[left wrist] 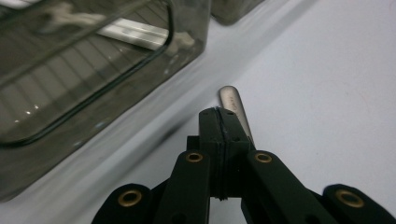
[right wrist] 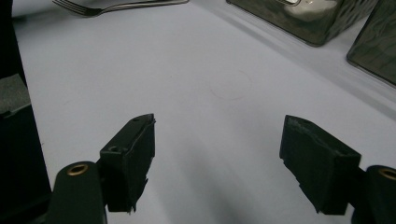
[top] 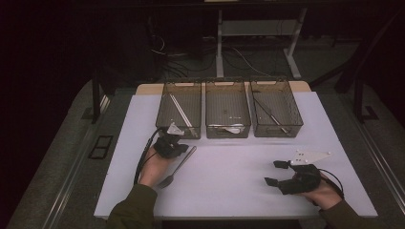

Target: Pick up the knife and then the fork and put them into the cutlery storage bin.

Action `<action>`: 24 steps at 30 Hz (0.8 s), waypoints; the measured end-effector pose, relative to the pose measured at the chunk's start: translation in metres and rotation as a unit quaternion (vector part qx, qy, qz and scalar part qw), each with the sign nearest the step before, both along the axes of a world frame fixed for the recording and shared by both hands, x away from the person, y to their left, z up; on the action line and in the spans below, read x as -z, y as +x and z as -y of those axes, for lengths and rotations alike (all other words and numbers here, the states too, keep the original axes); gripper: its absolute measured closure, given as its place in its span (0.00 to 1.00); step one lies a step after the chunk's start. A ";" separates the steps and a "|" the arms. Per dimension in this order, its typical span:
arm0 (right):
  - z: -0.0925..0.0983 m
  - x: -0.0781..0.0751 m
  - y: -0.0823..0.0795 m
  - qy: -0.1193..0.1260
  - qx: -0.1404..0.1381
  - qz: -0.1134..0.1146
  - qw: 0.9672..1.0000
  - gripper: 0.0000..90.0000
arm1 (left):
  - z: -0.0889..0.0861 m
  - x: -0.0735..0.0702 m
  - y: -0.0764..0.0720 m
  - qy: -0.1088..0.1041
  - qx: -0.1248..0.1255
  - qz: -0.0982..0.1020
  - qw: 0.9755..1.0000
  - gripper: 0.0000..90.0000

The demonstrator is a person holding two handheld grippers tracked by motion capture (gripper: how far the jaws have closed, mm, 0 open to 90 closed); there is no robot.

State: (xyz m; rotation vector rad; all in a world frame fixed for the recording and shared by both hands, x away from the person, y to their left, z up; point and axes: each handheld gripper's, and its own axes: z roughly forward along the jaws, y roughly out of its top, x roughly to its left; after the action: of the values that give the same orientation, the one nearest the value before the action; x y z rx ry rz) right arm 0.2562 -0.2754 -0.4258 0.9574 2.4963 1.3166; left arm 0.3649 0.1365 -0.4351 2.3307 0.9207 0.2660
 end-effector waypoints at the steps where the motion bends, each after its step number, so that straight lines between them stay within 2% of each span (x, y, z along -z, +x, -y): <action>1: 0.000 0.000 0.000 -0.001 0.000 0.001 1.000 0.29 | 0.001 0.002 0.000 0.006 0.001 -0.002 1.000 0.98; 4: 0.001 -0.001 0.000 0.001 0.002 -0.001 1.000 0.29 | 0.002 0.002 -0.001 -0.005 0.006 -0.007 1.000 0.98; 6: 0.001 -0.001 0.000 0.002 0.002 -0.001 1.000 0.29 | 0.004 0.002 -0.002 -0.007 0.019 -0.012 1.000 0.98; 8: 0.001 -0.001 0.000 0.003 0.003 -0.002 1.000 0.28 | 0.007 0.003 -0.004 -0.019 0.035 -0.020 0.999 0.98; 10: 0.002 -0.001 0.001 0.003 0.002 -0.002 1.000 0.28 | 0.014 0.003 -0.009 -0.019 0.054 -0.023 0.998 0.98; 13: 0.003 -0.001 0.001 0.005 0.004 -0.001 1.000 0.28 | 0.023 0.002 -0.016 -0.020 0.095 -0.032 0.995 0.98; 15: 0.003 -0.001 0.001 0.005 0.005 -0.001 1.000 0.28 | 0.030 0.002 -0.023 -0.018 0.128 -0.040 0.991 0.98; 19: 0.004 -0.001 0.001 0.005 0.005 0.000 1.000 0.28 | 0.038 0.001 -0.033 -0.020 0.169 -0.056 0.984 0.98; 20: 0.004 -0.001 0.001 0.005 0.005 -0.001 1.000 0.28 | 0.039 0.002 -0.036 -0.019 0.175 -0.054 0.983 0.98; 23: 0.004 -0.001 0.001 0.004 0.006 -0.001 1.000 0.28 | 0.038 0.000 -0.037 -0.016 0.173 -0.052 0.984 0.98; 24: 0.004 -0.001 0.001 0.004 0.007 -0.001 1.000 0.28 | 0.035 -0.002 -0.037 -0.016 0.165 -0.048 0.985 0.98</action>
State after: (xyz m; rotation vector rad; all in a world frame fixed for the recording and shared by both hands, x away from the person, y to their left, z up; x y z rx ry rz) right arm 0.2576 -0.2797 -0.4245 0.9754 2.4828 1.3226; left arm 0.3277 0.1017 -0.4335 2.4353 0.5614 0.0019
